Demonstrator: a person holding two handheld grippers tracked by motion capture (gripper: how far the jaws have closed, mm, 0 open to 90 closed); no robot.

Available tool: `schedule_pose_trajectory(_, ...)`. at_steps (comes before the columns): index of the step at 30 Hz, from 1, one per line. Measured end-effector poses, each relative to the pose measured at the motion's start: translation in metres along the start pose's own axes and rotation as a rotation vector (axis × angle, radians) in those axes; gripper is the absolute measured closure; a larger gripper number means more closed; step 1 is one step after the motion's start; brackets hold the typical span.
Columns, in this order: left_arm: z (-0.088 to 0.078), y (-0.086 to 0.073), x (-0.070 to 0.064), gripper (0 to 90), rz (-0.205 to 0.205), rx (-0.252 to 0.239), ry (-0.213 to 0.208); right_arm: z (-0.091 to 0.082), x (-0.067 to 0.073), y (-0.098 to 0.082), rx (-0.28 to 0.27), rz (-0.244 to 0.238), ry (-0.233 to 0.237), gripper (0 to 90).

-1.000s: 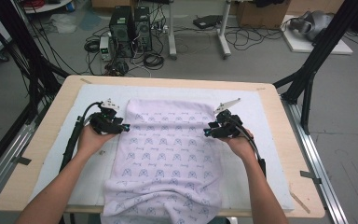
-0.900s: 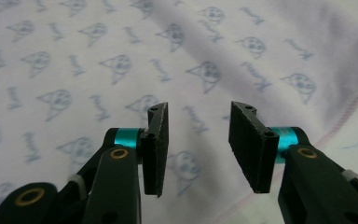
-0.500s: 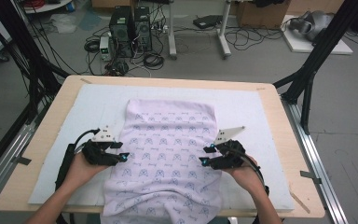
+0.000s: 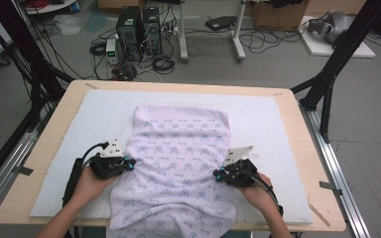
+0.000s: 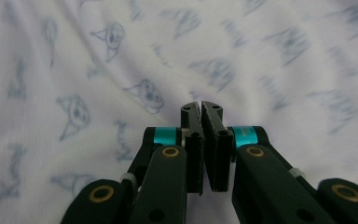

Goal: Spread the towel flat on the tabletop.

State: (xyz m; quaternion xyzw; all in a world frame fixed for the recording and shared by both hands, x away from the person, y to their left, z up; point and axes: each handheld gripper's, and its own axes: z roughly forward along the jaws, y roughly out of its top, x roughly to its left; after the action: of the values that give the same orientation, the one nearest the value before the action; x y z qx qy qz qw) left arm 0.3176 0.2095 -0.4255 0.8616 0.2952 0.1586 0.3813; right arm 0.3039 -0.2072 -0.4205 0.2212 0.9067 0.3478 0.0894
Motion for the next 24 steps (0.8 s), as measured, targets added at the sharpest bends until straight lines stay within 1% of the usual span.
schedule_pose_trajectory(1, 0.000, 0.004, 0.005, 88.4, -0.019, -0.026, 0.022, -0.002, -0.003, 0.003, -0.006, 0.001, -0.016, 87.7)
schedule_pose_trajectory(2, 0.000, 0.006, 0.011, 88.3, -0.049, -0.049, 0.030, -0.004, -0.008, 0.009, -0.017, 0.008, -0.042, 87.7)
schedule_pose_trajectory(3, 0.002, 0.009, 0.016, 88.3, -0.062, -0.050, 0.042, -0.006, -0.012, 0.013, -0.029, 0.016, -0.056, 87.7)
schedule_pose_trajectory(4, 0.005, 0.011, 0.020, 88.2, -0.066, -0.047, 0.056, -0.005, -0.016, 0.017, -0.031, 0.028, -0.070, 87.7)
schedule_pose_trajectory(6, 0.012, 0.015, 0.027, 88.0, -0.081, -0.043, 0.080, 0.000, -0.025, 0.022, -0.020, 0.040, -0.090, 87.6)
schedule_pose_trajectory(7, 0.016, 0.016, 0.030, 87.9, -0.080, -0.035, 0.083, 0.005, -0.030, 0.022, -0.017, 0.050, -0.092, 87.5)
schedule_pose_trajectory(9, 0.025, 0.015, 0.034, 87.1, -0.095, -0.014, 0.085, 0.016, -0.038, 0.020, 0.018, 0.078, -0.082, 86.8)
schedule_pose_trajectory(10, 0.028, 0.014, 0.035, 86.0, -0.093, 0.002, 0.102, 0.022, -0.040, 0.018, 0.028, 0.087, -0.073, 85.8)
schedule_pose_trajectory(11, 0.030, 0.013, 0.037, 84.0, -0.103, 0.011, 0.105, 0.025, -0.042, 0.016, 0.035, 0.093, -0.073, 83.0)
schedule_pose_trajectory(13, 0.026, 0.012, 0.040, 74.9, -0.140, -0.003, 0.096, 0.026, -0.045, 0.016, 0.023, 0.105, -0.077, 76.7)
schedule_pose_trajectory(14, 0.022, 0.012, 0.040, 69.7, -0.140, -0.013, 0.097, 0.022, -0.045, 0.017, 0.004, 0.099, -0.091, 74.7)
schedule_pose_trajectory(15, 0.017, 0.013, 0.039, 66.2, -0.143, -0.030, 0.089, 0.018, -0.043, 0.017, -0.010, 0.103, -0.097, 73.5)
schedule_pose_trajectory(16, 0.011, 0.014, 0.036, 63.7, -0.138, -0.047, 0.079, 0.013, -0.042, 0.017, -0.032, 0.100, -0.098, 73.1)
schedule_pose_trajectory(17, 0.006, 0.015, 0.032, 61.0, -0.120, -0.052, 0.074, 0.008, -0.040, 0.017, -0.049, 0.101, -0.092, 72.1)
schedule_pose_trajectory(19, -0.003, 0.014, 0.023, 56.8, -0.092, -0.044, 0.053, -0.002, -0.032, 0.017, -0.062, 0.094, -0.070, 69.3)
schedule_pose_trajectory(20, -0.007, 0.013, 0.018, 54.1, -0.080, -0.028, 0.035, -0.006, -0.027, 0.016, -0.067, 0.076, -0.066, 68.0)
schedule_pose_trajectory(21, -0.010, 0.011, 0.013, 50.9, -0.072, -0.004, 0.018, -0.010, -0.021, 0.015, -0.072, 0.062, -0.073, 67.2)
schedule_pose_trajectory(22, -0.013, 0.008, 0.008, 47.6, -0.060, 0.002, 0.014, -0.014, -0.016, 0.013, -0.080, 0.054, -0.065, 66.8)
schedule_pose_trajectory(24, -0.018, 0.003, -0.001, 45.0, -0.052, -0.006, -0.002, -0.019, -0.005, 0.009, -0.091, 0.030, -0.056, 64.9)
